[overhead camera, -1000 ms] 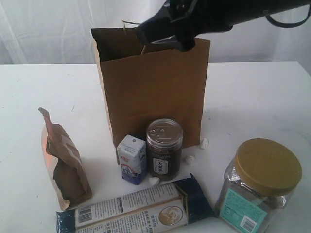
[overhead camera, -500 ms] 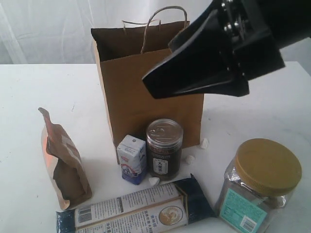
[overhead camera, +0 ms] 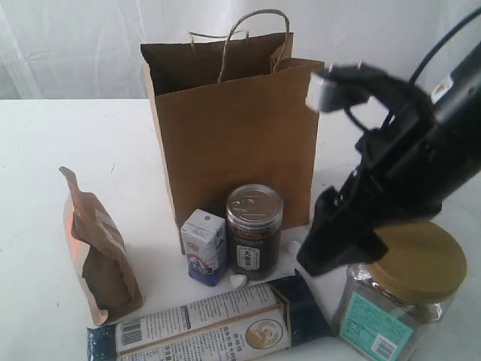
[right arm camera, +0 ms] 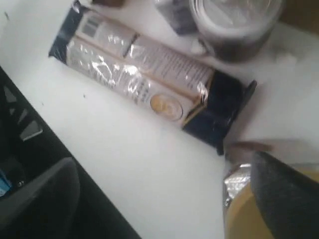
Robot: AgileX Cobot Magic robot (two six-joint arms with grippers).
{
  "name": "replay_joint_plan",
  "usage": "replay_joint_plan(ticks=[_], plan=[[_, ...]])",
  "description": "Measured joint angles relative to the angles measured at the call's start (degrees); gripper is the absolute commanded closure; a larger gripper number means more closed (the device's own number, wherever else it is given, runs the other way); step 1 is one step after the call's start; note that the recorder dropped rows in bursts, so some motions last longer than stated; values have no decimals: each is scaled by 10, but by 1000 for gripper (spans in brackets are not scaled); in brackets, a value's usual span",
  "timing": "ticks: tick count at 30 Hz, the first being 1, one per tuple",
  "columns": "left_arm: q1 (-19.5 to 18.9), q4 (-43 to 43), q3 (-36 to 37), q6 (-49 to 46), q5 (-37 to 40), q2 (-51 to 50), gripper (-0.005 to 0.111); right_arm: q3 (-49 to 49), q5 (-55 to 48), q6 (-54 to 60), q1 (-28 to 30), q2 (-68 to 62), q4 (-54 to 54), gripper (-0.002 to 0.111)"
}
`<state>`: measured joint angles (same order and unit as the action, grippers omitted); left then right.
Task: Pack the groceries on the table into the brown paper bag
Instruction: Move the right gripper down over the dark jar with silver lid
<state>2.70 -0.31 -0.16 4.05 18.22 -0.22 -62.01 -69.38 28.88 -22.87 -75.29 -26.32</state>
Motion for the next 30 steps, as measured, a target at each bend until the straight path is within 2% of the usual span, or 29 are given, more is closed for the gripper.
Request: replay_joint_plan(ticks=[6, 16, 22, 30], plan=[[0, 0, 0, 0, 0, 0, 107, 62, 85, -9, -21, -20, 3, 22], [0, 0, 0, 0, 0, 0, 107, 65, 313, -9, -84, -53, 6, 22], [0, 0, 0, 0, 0, 0, 107, 65, 367, -9, -115, -105, 6, 23], [0, 0, 0, 0, 0, 0, 107, 65, 412, -31, -118, -140, 9, 23]])
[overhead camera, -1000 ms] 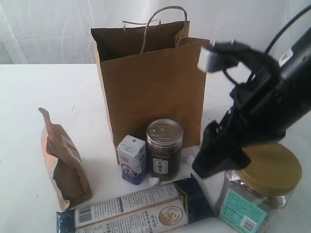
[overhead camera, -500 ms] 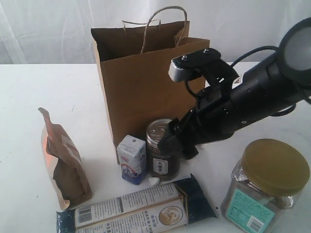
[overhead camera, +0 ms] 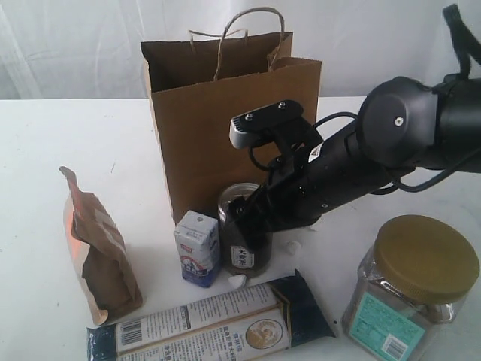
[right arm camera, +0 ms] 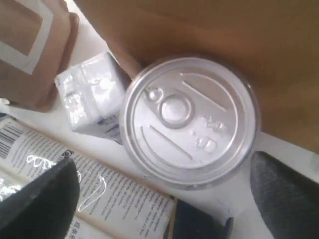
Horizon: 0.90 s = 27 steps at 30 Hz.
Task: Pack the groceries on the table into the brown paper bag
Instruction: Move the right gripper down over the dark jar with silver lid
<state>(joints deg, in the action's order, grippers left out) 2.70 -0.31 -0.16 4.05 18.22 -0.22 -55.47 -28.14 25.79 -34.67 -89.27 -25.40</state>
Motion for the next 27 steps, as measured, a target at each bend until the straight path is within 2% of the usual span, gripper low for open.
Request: replay_joint_plan(ticks=[11, 27], plan=[[0, 0, 0, 0, 0, 0, 107, 0, 54, -4, -2, -13, 0, 24], [0, 0, 0, 0, 0, 0, 107, 0, 62, -4, -2, -35, -1, 27]])
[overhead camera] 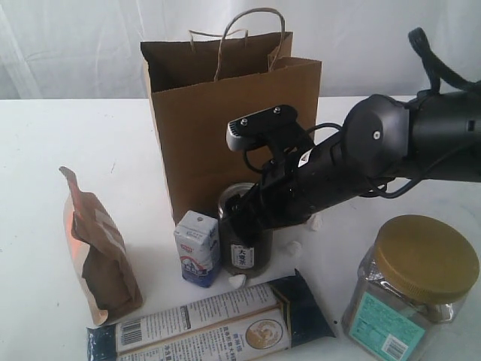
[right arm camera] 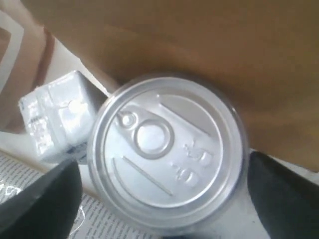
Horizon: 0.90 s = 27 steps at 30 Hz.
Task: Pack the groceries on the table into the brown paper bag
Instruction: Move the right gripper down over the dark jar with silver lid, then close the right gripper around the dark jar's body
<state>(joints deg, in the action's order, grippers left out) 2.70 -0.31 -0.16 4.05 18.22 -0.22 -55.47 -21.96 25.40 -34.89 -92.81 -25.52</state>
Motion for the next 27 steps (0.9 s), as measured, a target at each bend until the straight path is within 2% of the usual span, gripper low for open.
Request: replay_joint_plan(ticks=[14, 23, 27], plan=[[0, 0, 0, 0, 0, 0, 107, 0, -14, 0, 0, -6, 1, 45], [0, 0, 0, 0, 0, 0, 107, 0, -17, -25, 0, -6, 1, 73], [0, 0, 0, 0, 0, 0, 107, 0, -20, -29, 0, -6, 1, 79]])
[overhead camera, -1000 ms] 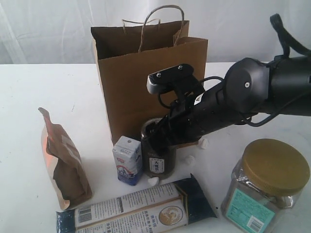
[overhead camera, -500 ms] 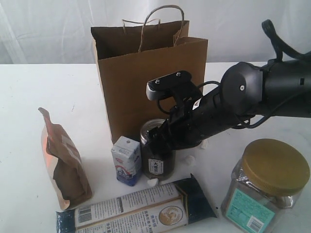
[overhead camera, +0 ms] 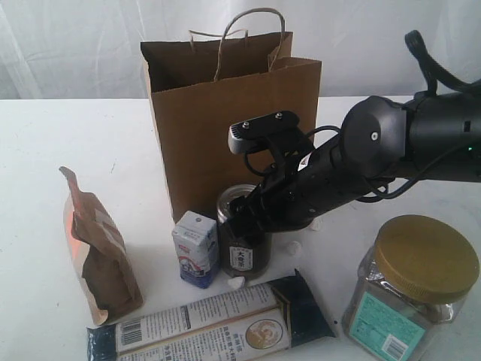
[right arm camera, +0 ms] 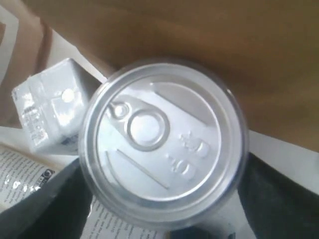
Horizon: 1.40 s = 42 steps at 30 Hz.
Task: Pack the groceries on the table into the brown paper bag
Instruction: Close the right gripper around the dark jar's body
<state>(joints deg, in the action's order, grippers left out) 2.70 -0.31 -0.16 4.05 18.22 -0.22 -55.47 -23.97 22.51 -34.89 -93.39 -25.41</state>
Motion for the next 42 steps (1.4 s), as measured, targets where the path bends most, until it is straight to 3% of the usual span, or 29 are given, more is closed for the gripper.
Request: replay_joint_plan(ticks=[11, 19, 27, 30, 35, 37, 42], plan=[[0, 0, 0, 0, 0, 0, 107, 1, -43, -5, 0, 22, 3, 80], [0, 0, 0, 0, 0, 0, 107, 2, -50, -5, 0, 61, 2, 89], [0, 0, 0, 0, 0, 0, 107, 2, -50, -5, 0, 61, 2, 88], [0, 0, 0, 0, 0, 0, 107, 2, -52, 14, 0, 61, 1, 69], [0, 0, 0, 0, 0, 0, 107, 2, -70, 56, 0, 61, 1, 20], [0, 0, 0, 0, 0, 0, 107, 2, -66, 62, 0, 61, 1, 12], [0, 0, 0, 0, 0, 0, 107, 2, -9, 68, 0, 61, 1, 11]])
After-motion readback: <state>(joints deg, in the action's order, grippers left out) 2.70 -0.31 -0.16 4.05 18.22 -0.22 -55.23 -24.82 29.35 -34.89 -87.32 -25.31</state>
